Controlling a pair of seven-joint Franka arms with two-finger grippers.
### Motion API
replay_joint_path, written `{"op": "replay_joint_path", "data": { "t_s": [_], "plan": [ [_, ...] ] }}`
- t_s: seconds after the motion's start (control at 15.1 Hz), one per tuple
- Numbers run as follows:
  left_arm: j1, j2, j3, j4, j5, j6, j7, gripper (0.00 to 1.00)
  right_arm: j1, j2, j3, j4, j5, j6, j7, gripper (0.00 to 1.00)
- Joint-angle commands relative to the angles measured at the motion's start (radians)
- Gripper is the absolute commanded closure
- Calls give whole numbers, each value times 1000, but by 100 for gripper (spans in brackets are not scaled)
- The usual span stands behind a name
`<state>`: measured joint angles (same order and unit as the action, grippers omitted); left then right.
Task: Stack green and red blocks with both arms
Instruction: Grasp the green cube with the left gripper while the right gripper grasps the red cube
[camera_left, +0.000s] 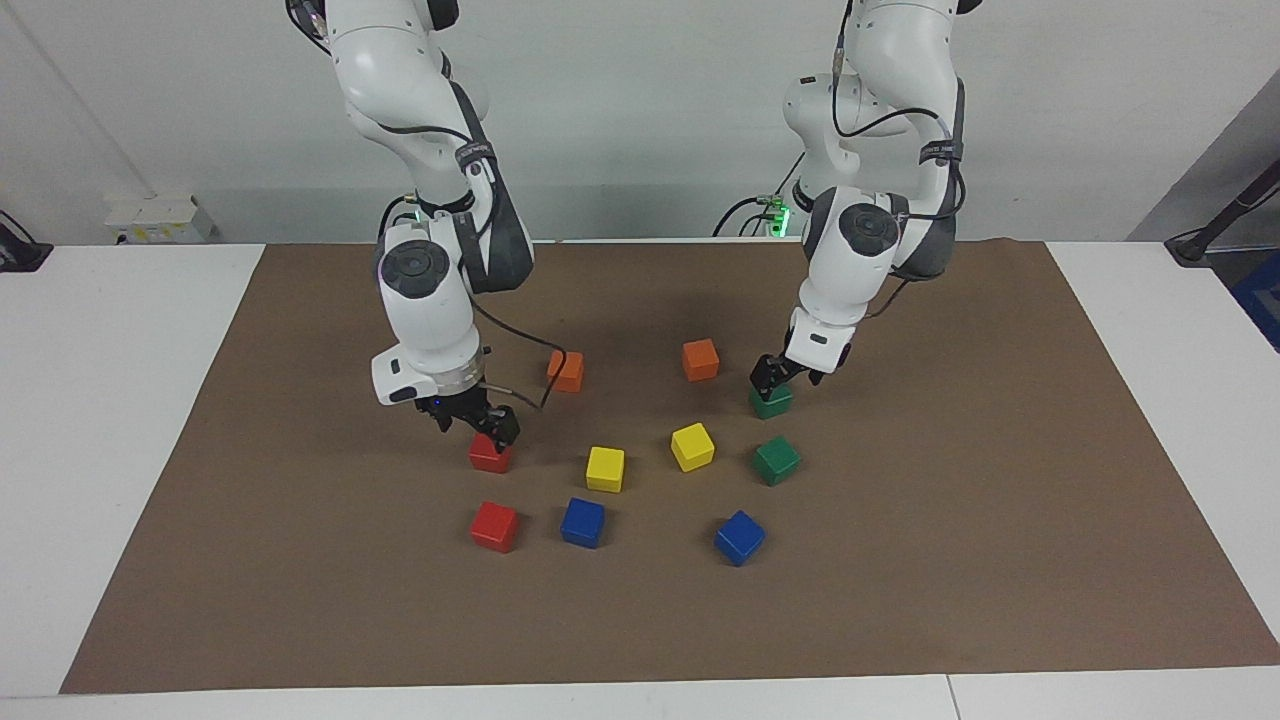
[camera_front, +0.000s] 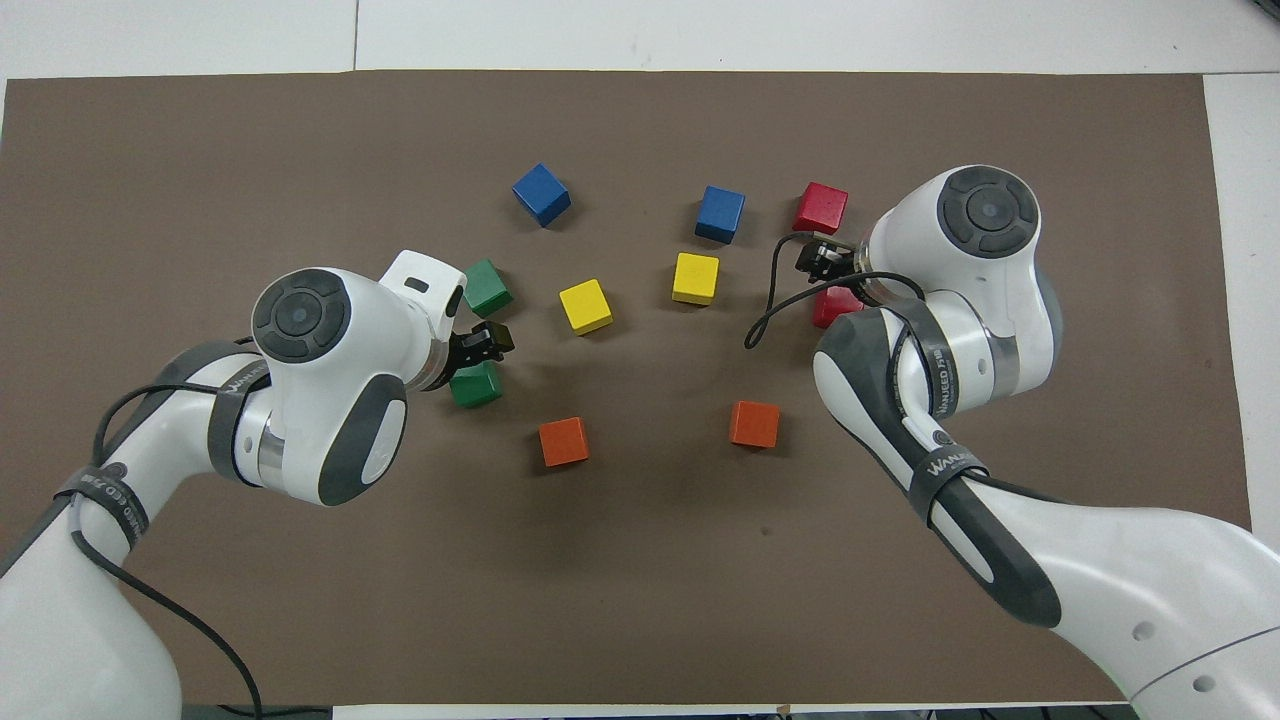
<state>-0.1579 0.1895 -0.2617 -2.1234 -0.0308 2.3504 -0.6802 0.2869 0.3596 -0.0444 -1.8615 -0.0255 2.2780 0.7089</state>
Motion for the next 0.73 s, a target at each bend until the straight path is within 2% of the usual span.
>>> {"op": "replay_joint_path", "data": {
  "t_s": [0.0, 0.2, 0.27, 0.33, 0.46, 0.53, 0.6, 0.66],
  "plan": [
    [-32, 57, 12, -3, 24, 66, -38, 0, 5, 22, 0, 1, 3, 40, 21, 0],
    [-26, 77, 12, -6, 42, 75, -36, 1, 12, 30, 0, -22, 3, 46, 12, 0],
    [-29, 77, 15, -3, 42, 57, -36, 37, 12, 27, 0, -34, 1, 64, 9, 9],
    [-29, 77, 15, 12, 42, 17, -35, 97, 12, 25, 0, -51, 2, 86, 9, 23],
    [-11, 64, 21, 83, 67, -108, -16, 100, 15, 22, 0, -68, 2, 101, 15, 56],
    [32, 38, 21, 120, 89, -188, 40, 100, 20, 22, 0, -70, 1, 101, 14, 82],
    [76, 15, 19, 143, 89, -253, 126, 100, 20, 21, 0, -68, 1, 98, 11, 100],
    [115, 2, 22, 170, 88, -307, 215, 100, 20, 21, 0, -65, 1, 89, 9, 100]
  ]
}}
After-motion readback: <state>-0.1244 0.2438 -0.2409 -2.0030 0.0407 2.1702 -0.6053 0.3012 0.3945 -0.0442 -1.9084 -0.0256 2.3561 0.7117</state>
